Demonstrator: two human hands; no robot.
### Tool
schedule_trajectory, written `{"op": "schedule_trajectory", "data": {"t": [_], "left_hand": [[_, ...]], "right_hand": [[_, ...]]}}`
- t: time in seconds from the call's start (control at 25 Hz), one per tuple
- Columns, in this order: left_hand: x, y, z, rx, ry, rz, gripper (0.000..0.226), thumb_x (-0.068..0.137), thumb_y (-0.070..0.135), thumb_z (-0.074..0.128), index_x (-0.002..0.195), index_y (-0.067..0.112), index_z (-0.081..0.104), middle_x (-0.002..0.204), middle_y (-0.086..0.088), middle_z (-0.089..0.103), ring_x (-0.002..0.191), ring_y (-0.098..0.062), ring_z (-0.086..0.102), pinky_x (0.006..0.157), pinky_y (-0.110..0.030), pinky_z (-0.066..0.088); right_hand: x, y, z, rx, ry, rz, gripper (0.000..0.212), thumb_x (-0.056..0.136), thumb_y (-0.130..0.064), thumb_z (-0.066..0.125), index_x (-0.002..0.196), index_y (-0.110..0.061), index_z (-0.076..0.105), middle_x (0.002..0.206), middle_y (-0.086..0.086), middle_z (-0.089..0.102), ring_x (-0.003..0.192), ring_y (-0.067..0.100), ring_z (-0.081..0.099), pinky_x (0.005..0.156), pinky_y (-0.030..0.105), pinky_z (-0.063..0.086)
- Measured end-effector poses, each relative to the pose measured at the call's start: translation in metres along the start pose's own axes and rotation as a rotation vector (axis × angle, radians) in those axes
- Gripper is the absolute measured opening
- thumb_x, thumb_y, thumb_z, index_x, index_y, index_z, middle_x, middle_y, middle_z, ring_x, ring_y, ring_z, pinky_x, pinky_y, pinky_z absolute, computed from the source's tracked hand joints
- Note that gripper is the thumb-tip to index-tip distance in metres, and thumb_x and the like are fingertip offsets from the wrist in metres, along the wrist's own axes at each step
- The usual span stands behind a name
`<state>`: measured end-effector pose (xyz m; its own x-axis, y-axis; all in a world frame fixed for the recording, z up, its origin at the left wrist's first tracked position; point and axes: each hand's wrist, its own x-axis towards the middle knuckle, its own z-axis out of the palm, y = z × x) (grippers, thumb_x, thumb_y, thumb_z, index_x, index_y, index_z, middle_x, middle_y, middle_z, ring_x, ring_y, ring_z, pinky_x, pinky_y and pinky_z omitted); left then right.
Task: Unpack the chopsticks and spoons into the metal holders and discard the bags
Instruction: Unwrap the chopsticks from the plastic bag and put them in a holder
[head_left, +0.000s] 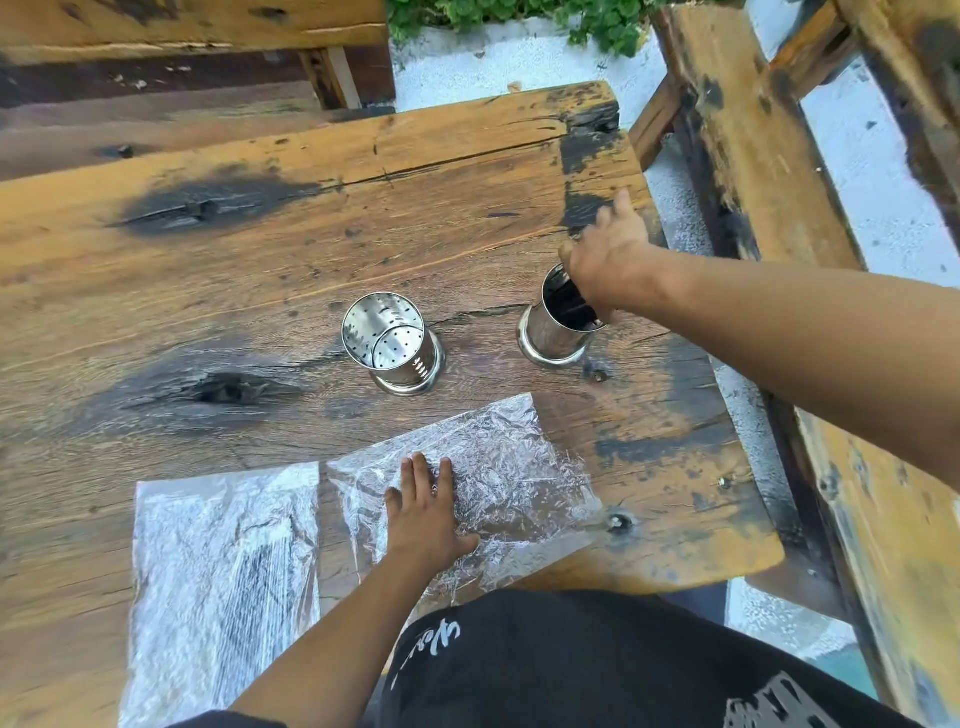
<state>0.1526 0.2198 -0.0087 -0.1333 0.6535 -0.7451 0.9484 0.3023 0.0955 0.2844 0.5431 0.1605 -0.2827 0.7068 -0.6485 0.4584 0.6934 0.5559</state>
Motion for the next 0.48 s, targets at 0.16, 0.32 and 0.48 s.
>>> {"op": "schedule_trajectory", "data": {"t": [0.16,0.32,0.48], "left_hand": [[0.001,0.000,0.001,-0.003,0.010,0.002,0.124,0.083,0.072,0.064,0.162,0.019,-0.015,0.167,-0.022,-0.023,0.155,-0.040,-0.020,0.126,-0.058,0.004],[0.001,0.002,0.004,0.004,0.015,0.000,0.125,0.082,0.072,0.063,0.162,0.017,-0.015,0.167,-0.024,-0.022,0.155,-0.042,-0.020,0.126,-0.060,0.005],[0.000,0.002,0.000,0.002,0.002,0.002,0.123,0.084,0.072,0.062,0.162,0.017,-0.014,0.167,-0.024,-0.021,0.155,-0.042,-0.020,0.126,-0.060,0.004]], "right_hand": [[-0.005,0.043,0.022,0.722,0.245,0.020,0.098,0.079,-0.087,0.051,0.156,-0.029,0.035,0.157,0.014,0.041,0.146,0.038,0.036,0.122,0.060,0.018],[-0.011,0.027,0.077,1.289,0.483,0.031,0.072,0.102,-0.061,0.040,0.157,-0.016,0.035,0.155,0.015,0.038,0.143,0.033,0.040,0.120,0.047,0.032],[-0.007,-0.002,0.091,1.372,0.528,0.096,0.062,0.108,-0.045,0.041,0.156,-0.007,0.033,0.158,0.015,0.032,0.144,0.029,0.038,0.120,0.039,0.028]]}}
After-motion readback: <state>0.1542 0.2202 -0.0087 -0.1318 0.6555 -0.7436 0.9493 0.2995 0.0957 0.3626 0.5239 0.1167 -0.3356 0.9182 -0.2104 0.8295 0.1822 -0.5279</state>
